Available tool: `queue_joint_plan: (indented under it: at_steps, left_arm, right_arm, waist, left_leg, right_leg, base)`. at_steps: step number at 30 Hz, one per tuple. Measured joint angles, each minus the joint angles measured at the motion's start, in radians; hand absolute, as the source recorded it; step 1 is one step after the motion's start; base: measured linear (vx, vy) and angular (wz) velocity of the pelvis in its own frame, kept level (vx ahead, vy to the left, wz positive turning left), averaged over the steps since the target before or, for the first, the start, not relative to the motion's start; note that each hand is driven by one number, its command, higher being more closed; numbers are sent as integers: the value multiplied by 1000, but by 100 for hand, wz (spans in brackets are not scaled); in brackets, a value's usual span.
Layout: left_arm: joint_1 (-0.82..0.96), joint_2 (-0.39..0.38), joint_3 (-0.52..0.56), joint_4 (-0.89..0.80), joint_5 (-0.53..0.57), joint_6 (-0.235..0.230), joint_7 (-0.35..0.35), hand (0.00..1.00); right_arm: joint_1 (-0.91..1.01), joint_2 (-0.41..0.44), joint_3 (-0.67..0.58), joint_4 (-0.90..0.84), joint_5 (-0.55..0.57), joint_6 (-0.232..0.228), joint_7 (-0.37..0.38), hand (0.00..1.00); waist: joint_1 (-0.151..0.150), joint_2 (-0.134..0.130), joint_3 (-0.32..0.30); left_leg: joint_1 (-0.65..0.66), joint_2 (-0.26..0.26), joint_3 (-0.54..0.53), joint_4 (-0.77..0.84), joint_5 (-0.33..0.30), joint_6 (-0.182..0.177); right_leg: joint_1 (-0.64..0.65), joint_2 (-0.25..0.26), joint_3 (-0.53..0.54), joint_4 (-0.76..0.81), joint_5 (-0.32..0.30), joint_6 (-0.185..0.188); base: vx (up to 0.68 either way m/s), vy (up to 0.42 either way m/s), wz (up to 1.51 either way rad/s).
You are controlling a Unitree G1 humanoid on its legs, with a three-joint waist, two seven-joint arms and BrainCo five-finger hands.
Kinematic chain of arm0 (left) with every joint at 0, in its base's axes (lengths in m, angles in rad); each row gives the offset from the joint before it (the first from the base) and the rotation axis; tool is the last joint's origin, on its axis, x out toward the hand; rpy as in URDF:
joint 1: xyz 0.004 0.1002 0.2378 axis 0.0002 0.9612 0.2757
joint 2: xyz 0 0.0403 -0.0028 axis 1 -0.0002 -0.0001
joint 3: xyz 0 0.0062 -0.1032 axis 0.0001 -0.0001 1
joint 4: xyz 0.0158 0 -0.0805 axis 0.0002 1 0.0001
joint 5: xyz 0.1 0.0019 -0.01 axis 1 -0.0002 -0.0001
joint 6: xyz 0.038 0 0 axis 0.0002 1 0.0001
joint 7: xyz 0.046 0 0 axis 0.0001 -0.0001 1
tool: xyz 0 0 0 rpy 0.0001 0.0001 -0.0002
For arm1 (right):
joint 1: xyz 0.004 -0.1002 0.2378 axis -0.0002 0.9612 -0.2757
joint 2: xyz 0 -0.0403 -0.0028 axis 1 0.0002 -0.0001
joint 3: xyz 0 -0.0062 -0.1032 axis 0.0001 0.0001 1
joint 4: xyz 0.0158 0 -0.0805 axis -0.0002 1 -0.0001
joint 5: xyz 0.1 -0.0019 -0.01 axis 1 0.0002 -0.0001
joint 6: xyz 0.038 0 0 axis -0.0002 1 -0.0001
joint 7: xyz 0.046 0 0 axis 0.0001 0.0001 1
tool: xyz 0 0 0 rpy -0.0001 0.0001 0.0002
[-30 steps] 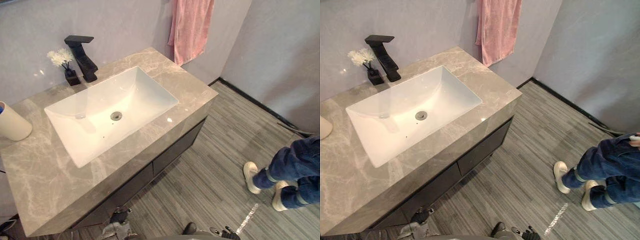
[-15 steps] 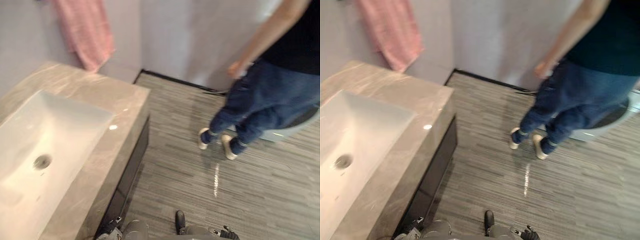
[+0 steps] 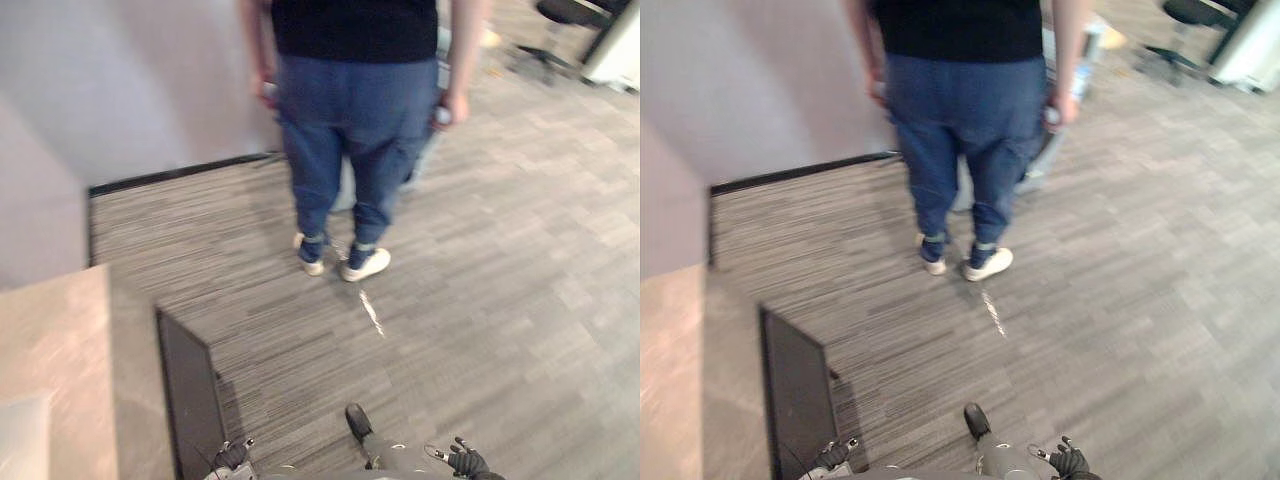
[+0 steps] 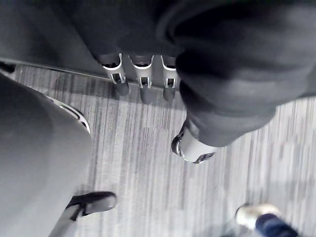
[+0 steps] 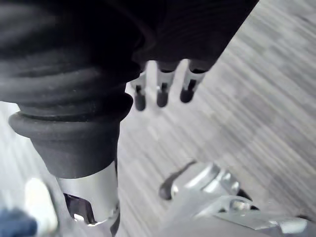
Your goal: Organize washtable
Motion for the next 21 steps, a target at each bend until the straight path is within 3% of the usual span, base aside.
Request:
queue_joint_plan:
  at_steps: [1,2,3,4,5,6,7,8,9,14,18,21]
  left_arm:
    - [-9,18,2,-2,15,0,-4,0]
    - [-18,28,13,1,27,1,-4,0]
    - [-20,19,26,2,27,3,-1,0]
    - [-12,1,29,3,26,12,-1,0]
    - [-11,-4,10,12,24,14,-4,0]
    - [-10,-6,-8,15,22,14,-12,0]
    - [-12,-1,-25,18,19,15,-20,0]
    - [-26,3,-37,22,13,21,-23,0]
    - [-36,-3,-36,35,13,24,-25,0]
    - [-29,-9,-34,31,13,23,-41,0]
    - [-15,-9,-31,29,15,31,-42,0]
    - [-10,-4,-13,24,-5,34,-42,0]
  right_arm:
    - [-18,29,-10,-13,9,13,-2,0]
    - [2,47,-57,-28,15,25,-3,0]
    - [8,50,-66,-29,17,26,-3,0]
    - [10,33,-72,-27,18,25,1,0]
    - [5,26,-70,-24,17,26,0,0]
    - [-10,20,-64,-20,17,30,-1,0]
    - [-19,21,-58,-20,16,30,0,0]
    - [-17,26,-42,-19,15,32,1,0]
    - [-16,28,-48,-25,16,32,0,0]
    - [8,48,-97,-27,18,32,3,0]
    - [4,74,-137,-27,40,33,2,0]
    - [4,78,-143,-23,52,32,3,0]
  waist:
    - [0,-39,19]
    - [-5,-62,18]
    - [-2,-56,14]
    - [0,-22,2]
    - [0,-7,2]
    - [1,5,1]
    - [-1,-5,-5]
    - [-4,-9,-5]
    - [-10,-3,-3]
    - [-13,-11,-25]
    - [-29,-9,-28]
    - [-28,-18,-26]
  left_leg:
    - [-33,-26,-6,-31,-41,46]
    - [-13,-44,84,-131,57,53]
    - [-5,-41,131,-129,56,54]
    - [5,-23,205,-129,56,56]
    - [16,-18,240,-136,56,56]
    - [24,-17,316,-145,56,56]
    - [24,-19,364,-144,55,55]
    - [25,-20,418,-142,56,54]
    - [30,-12,448,-140,62,43]
    - [95,5,489,-174,92,-6]
    - [107,16,547,-163,101,-22]
    - [89,113,553,103,84,-19]
  right_leg:
    - [8,-14,-132,-70,98,2]
    - [2,-67,-439,33,-133,-98]
    - [2,-93,-588,128,-278,-112]
    - [14,-154,-817,292,-434,-122]
    - [33,-196,-916,359,-481,-101]
    - [81,-284,-1064,427,-547,-53]
    - [124,-341,-1142,427,-569,-24]
    - [171,-364,-1171,352,-560,31]
    - [181,-338,-1133,295,-541,46]
    - [240,-272,-1100,187,-511,22]
    - [252,-239,-1049,132,-484,3]
    - [275,-225,-954,106,-471,-8]
  base:
    - [-145,76,-202]
    - [-155,68,-188]
    - [-58,63,-177]
    - [21,57,-156]
    - [42,54,-205]
    - [-2,11,-183]
    - [-40,-29,-206]
    - [-50,-111,-158]
    - [-16,-163,-114]
    - [12,-165,-31]
    - [-28,-96,-45]
    - [-57,-13,-85]
